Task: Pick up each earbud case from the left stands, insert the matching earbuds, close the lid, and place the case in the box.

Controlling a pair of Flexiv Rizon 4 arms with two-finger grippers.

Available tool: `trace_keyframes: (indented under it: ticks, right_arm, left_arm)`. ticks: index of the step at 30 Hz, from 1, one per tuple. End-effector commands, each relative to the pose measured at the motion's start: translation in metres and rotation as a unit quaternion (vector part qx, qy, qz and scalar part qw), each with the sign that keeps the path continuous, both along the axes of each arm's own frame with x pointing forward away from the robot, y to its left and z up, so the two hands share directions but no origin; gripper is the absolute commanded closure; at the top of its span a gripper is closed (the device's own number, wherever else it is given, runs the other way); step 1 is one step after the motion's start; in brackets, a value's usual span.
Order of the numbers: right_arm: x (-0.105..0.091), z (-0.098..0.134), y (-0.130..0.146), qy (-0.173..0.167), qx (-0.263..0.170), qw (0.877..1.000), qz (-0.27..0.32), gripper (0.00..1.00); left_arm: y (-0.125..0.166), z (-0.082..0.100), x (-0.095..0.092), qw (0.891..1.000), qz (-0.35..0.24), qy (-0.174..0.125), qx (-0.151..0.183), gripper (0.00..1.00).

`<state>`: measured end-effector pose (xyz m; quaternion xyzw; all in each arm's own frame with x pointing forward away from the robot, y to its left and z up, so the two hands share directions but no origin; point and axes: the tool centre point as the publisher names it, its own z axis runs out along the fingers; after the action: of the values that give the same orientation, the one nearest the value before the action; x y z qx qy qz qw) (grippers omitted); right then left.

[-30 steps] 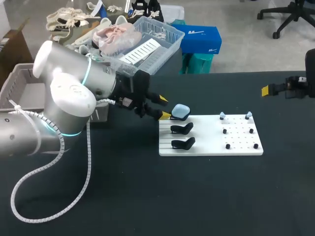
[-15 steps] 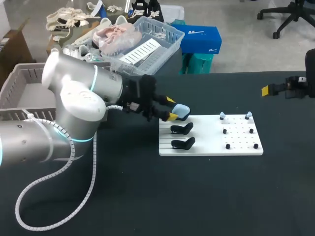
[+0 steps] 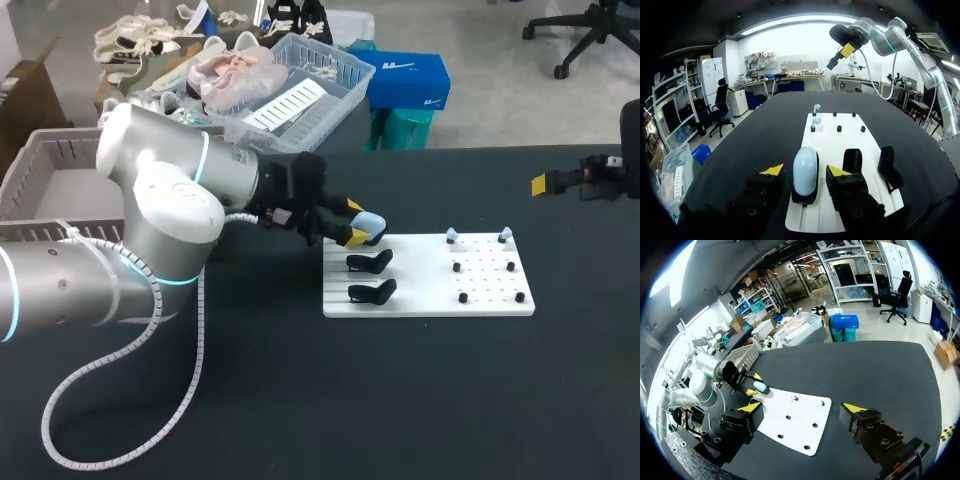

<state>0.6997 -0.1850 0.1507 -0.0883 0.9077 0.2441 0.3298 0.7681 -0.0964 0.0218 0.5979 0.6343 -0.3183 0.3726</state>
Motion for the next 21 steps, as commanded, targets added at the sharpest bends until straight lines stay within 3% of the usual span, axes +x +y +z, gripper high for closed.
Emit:
trace_keyframes:
  ticks: [1, 11, 21]
  right_arm:
    - [0.0002, -0.0002, -0.0002, 0.0, 0.0, 1.0, 0.0, 0.0]
    - [0.0002, -0.0002, -0.0002, 0.0, 0.0, 1.0, 0.0, 0.0]
    - [0.0002, -0.0002, -0.0002, 0.0, 0.0, 1.0, 0.0, 0.0]
  left_arm:
    - [-0.0029, -0.0044, 0.0046, 1.0, -0.004, 0.003, 0.003, 0.5]
    - [-0.0036, -0.0068, 0.0048, 1.0, 0.0, 0.005, 0.005, 0.51]
    - [-0.0049, -0.0116, 0.0007, 1.0, -0.004, 0.009, 0.009, 0.61]
